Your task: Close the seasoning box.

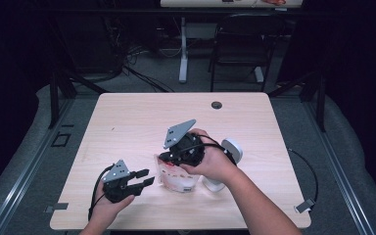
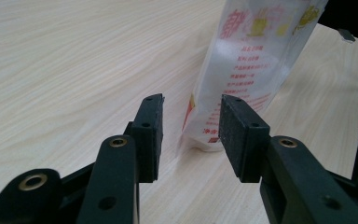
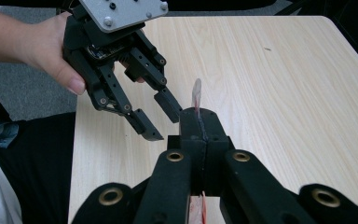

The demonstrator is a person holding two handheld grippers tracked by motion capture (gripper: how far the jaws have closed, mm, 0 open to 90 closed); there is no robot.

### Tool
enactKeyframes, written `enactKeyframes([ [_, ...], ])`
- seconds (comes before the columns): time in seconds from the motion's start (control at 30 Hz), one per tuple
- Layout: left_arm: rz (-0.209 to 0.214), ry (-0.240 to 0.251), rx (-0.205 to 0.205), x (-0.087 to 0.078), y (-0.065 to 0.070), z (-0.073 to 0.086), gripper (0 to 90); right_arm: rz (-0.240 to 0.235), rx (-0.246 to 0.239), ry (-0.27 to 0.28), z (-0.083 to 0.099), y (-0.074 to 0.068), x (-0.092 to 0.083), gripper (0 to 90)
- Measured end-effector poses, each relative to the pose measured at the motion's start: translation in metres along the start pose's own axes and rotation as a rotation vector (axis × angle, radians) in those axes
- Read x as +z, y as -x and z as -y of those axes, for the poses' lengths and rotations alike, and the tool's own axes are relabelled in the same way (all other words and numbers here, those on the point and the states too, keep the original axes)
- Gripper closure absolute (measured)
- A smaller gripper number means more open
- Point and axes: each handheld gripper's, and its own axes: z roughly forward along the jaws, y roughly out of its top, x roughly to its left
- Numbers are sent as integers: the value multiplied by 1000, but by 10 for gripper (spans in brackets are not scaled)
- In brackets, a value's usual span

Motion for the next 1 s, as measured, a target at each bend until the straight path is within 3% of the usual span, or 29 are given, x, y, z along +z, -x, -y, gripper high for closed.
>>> enactKeyframes([
  [0.47, 31, -42, 32, 14, 7, 2, 594, -15, 21, 28, 12, 1, -16, 900],
  [1.0, 37, -110, 81, 36, 9, 8, 717, -10, 16, 56, 15, -1, -26, 900],
])
